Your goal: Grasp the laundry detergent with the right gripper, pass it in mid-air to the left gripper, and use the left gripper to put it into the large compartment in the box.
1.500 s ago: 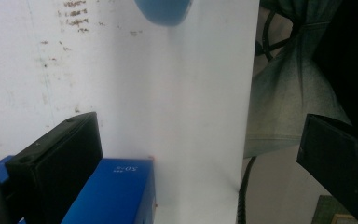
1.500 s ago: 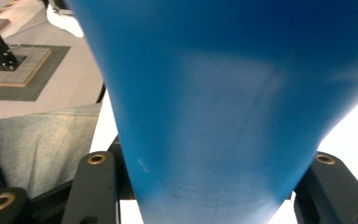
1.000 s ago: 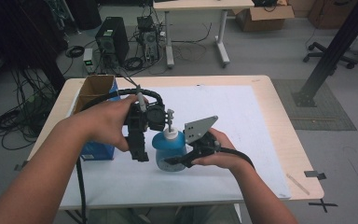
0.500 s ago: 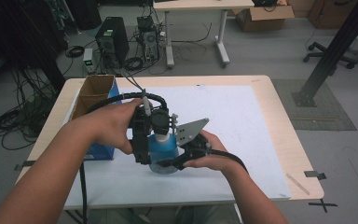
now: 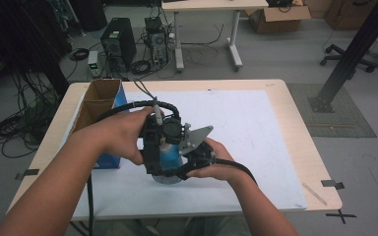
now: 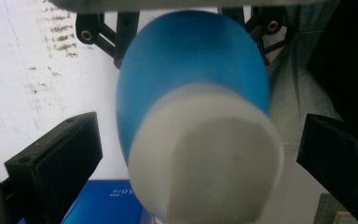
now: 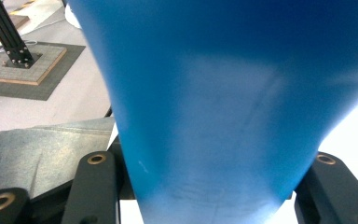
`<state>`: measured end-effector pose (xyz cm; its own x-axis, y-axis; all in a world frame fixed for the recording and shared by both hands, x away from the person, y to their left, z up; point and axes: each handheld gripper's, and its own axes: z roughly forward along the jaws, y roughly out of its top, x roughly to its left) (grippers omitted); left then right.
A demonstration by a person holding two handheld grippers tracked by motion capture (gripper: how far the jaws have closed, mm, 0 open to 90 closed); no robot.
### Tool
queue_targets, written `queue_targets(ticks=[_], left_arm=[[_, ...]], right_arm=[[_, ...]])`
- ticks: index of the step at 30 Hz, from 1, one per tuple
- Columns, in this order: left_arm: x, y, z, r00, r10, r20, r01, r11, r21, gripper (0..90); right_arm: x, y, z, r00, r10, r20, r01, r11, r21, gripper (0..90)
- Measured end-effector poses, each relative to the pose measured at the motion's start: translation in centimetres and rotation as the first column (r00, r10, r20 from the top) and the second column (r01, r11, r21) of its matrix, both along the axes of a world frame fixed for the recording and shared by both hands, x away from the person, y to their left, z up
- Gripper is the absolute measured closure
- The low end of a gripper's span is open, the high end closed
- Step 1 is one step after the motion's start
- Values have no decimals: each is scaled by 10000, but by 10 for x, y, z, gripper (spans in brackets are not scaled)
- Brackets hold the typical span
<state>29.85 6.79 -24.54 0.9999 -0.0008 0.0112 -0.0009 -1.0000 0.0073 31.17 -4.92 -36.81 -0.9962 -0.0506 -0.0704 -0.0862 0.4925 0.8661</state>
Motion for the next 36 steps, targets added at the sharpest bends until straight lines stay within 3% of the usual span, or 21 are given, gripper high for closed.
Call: queue_targets(ticks=[17,29,36], left_arm=[[-1,-3,-5,9998,121,143,-121,9999,-43,4],[0,-3,-3,9999,58,98,-58,10000,-77,125],[-1,-2,-3,9998,102,191,-100,9999,-70,148]], right_arm=[[0,3,2,9997,-35,231,34,10000,48,452],[0,1,4,9998,-14,219,12,10000,91,451],[-1,3,5,9996,-98,271,95,9999,137,451]])
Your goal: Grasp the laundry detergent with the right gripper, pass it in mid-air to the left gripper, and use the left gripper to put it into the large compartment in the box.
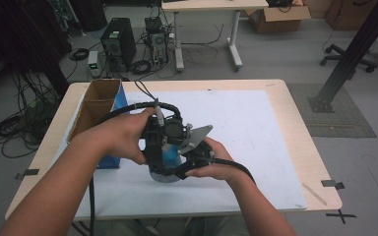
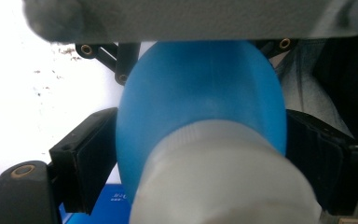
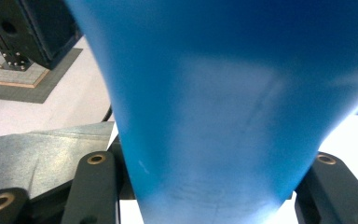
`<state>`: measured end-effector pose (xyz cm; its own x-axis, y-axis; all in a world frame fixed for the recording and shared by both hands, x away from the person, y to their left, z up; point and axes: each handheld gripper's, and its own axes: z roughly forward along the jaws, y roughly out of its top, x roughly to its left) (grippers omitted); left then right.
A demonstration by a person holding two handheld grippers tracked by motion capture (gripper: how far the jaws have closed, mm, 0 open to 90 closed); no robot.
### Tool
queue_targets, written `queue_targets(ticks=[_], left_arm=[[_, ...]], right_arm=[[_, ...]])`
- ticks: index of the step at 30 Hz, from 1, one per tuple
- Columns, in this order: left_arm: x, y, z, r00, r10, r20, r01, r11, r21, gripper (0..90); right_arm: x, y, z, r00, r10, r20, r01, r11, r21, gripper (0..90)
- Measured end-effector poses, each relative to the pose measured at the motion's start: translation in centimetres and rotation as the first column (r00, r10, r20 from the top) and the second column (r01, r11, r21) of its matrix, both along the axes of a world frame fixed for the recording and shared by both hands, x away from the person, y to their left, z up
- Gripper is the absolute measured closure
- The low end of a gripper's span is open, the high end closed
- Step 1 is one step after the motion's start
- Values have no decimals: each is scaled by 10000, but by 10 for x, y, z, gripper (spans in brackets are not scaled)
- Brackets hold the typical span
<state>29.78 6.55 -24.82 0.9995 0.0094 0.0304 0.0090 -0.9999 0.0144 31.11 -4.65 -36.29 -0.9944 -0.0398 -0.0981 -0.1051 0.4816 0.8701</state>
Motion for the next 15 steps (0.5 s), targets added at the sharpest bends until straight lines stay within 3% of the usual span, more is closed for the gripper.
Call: queue_targets(ticks=[15], left_arm=[[-1,2,1,9999,-95,-47,95,10000,-29,247]], right_arm=[[0,2,1,10000,-54,-14,54,10000,22,451]])
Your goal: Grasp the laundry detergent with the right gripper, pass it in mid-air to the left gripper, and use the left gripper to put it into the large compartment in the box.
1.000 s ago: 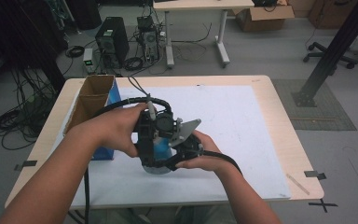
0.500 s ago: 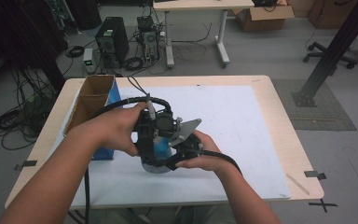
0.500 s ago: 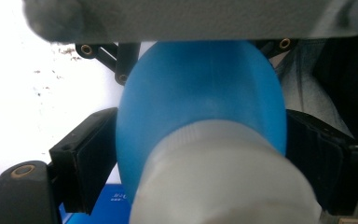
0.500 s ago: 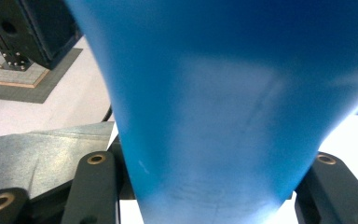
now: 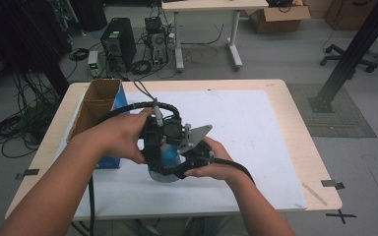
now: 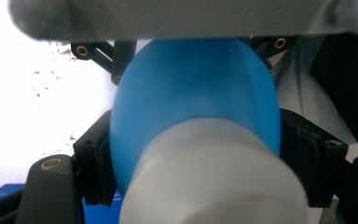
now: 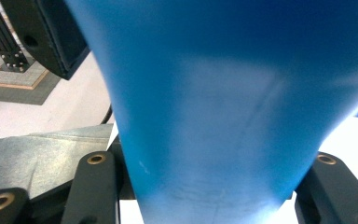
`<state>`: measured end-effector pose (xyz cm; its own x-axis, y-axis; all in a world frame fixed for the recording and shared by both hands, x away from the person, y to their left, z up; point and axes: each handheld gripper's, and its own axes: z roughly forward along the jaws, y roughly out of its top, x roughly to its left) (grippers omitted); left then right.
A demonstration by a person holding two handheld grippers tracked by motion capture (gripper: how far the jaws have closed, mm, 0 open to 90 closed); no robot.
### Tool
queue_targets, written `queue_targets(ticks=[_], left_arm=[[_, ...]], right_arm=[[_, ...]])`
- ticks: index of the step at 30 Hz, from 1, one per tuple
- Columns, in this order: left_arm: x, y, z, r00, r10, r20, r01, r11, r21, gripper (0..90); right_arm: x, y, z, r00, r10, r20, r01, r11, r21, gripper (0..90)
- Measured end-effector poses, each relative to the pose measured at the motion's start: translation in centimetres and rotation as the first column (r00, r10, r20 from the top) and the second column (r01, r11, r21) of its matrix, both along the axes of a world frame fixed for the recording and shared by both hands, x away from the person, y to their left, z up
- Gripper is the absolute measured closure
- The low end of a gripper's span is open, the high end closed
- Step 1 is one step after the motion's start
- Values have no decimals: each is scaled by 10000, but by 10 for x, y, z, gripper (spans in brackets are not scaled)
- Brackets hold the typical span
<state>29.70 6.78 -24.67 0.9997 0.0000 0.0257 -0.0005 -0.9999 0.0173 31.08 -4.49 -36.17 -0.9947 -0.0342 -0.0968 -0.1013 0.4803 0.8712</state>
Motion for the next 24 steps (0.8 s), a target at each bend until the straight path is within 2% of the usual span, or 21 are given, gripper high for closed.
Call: queue_targets(ticks=[7,8,9,10,12,15,17,18,19,20,21,23,24], left_arm=[[0,-1,0,10000,7,78,-7,10000,53,308],[0,-1,0,9999,29,128,-30,10000,64,324],[0,0,1,9999,32,154,-33,10000,54,338],[0,0,1,9999,29,159,-30,10000,54,351],[0,0,1,9998,41,219,-43,9999,91,371],[-2,-1,1,9989,-45,475,38,9999,164,374],[-2,-2,2,9988,46,493,-54,9999,157,376],[-3,-4,2,9983,91,567,-101,9998,178,376],[-3,-4,2,9980,80,625,-92,9998,189,378],[-4,-5,2,9977,142,657,-154,9997,190,378],[-4,-6,2,9975,77,704,-91,9998,194,379],[-3,-6,2,9975,114,692,-128,9997,206,381],[-3,-6,2,9976,130,674,-143,9997,200,382]], right_arm=[[0,1,1,9999,36,103,-36,10000,14,451],[-1,1,1,10000,49,-36,-49,10000,43,451],[0,1,1,9999,42,148,-42,10000,19,451],[-1,1,1,10000,13,9,-13,10000,59,451],[-1,2,1,10000,53,67,-53,10000,57,451],[0,2,2,9998,61,181,-61,10000,25,451],[0,2,2,9998,65,188,-66,10000,18,452],[0,2,3,9998,64,163,-65,10000,32,452],[-2,2,3,9999,76,-72,-76,10000,61,452],[-1,1,3,10000,63,48,-63,10000,29,453],[-2,1,4,9999,79,-135,-78,9999,76,452],[-2,0,3,9998,66,-199,-63,9999,120,453],[0,0,3,10000,67,25,-68,10000,66,453]])
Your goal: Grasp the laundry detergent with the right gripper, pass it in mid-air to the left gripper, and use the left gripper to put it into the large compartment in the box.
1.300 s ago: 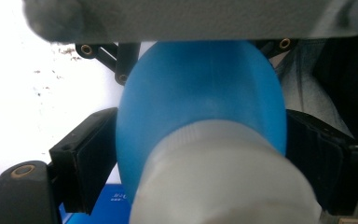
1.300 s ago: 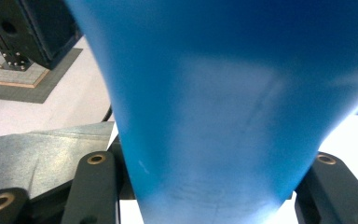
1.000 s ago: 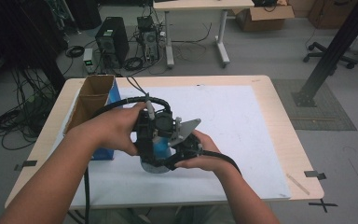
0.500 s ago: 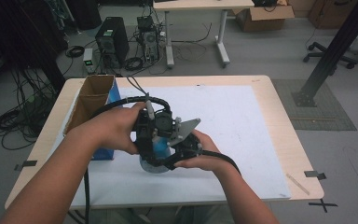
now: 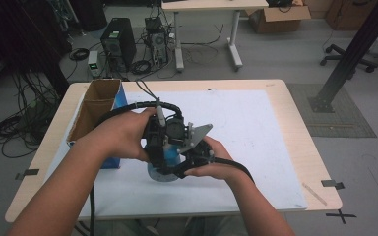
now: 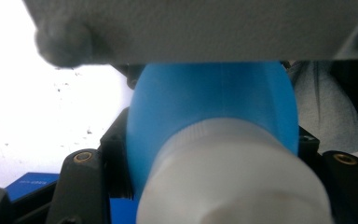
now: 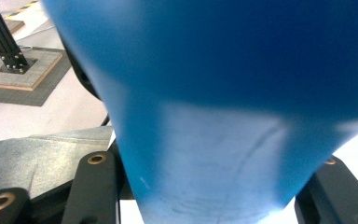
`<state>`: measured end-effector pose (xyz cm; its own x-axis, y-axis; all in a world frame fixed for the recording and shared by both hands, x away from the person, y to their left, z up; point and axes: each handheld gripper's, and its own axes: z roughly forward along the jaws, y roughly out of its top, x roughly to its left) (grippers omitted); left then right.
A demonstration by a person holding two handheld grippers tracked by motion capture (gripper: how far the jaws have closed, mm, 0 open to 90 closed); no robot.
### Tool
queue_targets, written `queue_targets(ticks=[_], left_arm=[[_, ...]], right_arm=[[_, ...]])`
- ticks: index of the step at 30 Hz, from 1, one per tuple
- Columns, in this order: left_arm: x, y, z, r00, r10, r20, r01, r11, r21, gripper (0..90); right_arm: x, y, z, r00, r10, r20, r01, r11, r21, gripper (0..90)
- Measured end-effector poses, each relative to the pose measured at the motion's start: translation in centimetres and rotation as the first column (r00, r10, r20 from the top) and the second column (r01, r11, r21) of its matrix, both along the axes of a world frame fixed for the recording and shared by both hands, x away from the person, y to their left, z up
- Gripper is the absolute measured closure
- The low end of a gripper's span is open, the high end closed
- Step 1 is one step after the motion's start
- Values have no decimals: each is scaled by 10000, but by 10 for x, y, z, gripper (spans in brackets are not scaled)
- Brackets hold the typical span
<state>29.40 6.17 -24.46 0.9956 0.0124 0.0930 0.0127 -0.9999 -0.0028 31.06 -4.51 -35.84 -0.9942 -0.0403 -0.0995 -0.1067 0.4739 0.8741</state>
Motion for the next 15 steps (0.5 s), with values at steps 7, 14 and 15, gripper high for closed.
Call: queue_targets(ticks=[7,14,15], left_arm=[[1,-1,-1,9999,95,-97,-94,9998,162,383],[1,-1,2,9998,115,-133,-113,9998,165,383],[1,-1,2,9998,138,-154,-135,9997,185,383]], right_arm=[[-1,0,0,9998,8,-202,-8,10000,-20,451],[-1,0,1,9997,82,-215,-81,10000,49,449],[-1,0,1,9998,77,-199,-75,10000,64,449]])
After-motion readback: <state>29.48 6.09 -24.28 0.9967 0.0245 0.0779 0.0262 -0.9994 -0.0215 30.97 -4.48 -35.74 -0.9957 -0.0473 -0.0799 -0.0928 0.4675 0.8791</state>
